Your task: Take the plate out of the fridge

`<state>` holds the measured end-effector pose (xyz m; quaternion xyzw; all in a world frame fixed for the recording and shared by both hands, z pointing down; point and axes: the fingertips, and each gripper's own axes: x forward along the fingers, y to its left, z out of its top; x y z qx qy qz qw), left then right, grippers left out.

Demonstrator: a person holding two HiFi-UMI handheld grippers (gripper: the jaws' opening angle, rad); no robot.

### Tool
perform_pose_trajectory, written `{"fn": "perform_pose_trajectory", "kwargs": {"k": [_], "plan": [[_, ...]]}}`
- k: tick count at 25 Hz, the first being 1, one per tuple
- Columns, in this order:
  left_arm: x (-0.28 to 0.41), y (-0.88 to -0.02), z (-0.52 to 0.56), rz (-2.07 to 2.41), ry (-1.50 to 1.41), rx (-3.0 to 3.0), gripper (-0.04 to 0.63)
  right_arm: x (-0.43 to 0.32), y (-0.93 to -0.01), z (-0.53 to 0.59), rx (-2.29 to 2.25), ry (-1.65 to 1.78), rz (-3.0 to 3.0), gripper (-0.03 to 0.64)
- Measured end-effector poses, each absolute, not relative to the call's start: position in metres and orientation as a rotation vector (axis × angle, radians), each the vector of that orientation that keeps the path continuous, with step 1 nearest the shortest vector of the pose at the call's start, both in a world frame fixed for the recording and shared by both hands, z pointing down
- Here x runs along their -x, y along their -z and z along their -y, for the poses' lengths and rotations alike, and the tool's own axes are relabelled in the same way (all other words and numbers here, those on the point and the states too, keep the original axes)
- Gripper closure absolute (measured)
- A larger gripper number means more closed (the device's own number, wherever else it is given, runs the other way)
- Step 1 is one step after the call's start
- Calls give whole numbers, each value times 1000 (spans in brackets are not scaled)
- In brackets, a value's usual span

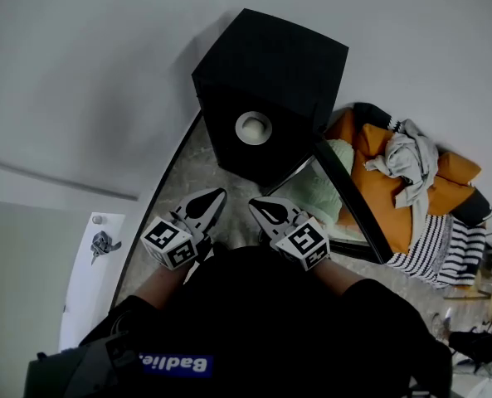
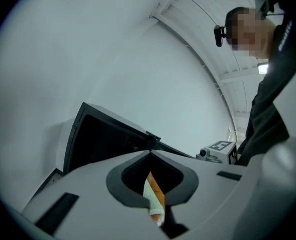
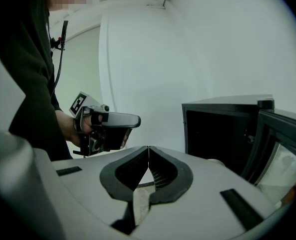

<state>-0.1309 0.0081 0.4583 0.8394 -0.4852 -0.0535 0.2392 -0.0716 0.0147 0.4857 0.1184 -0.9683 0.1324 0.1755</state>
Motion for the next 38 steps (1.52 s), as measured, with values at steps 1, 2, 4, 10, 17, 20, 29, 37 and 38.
{"fn": "perform_pose_trajectory", "kwargs": {"k": [1, 2, 4, 10, 17, 20, 29, 37, 38], "plan": [[130, -459, -5, 1325, 149, -2294, 588, 71, -486, -13, -333, -376, 2743, 606], [129, -461, -2, 1319, 153, -2290, 588, 70, -486, -11, -331, -376, 2744, 606], [127, -465, 3, 1306, 162, -2278, 588, 68, -487, -9, -329, -377, 2744, 606], [124, -475, 21, 1308, 188, -2245, 588, 62, -492, -4, -325, -396, 2736, 606], [123, -498, 40, 1285, 191, -2211, 585, 54, -500, -4, -338, -407, 2709, 605], [125, -507, 50, 1289, 201, -2176, 581, 48, -499, -2, -351, -413, 2700, 604], [134, -532, 75, 1274, 225, -2081, 546, 41, -501, 7, -391, -423, 2682, 604], [147, -556, 92, 1266, 258, -1988, 525, 37, -503, 9, -398, -434, 2658, 606], [148, -559, 96, 1262, 263, -1979, 505, 36, -504, 10, -402, -438, 2654, 604]]}}
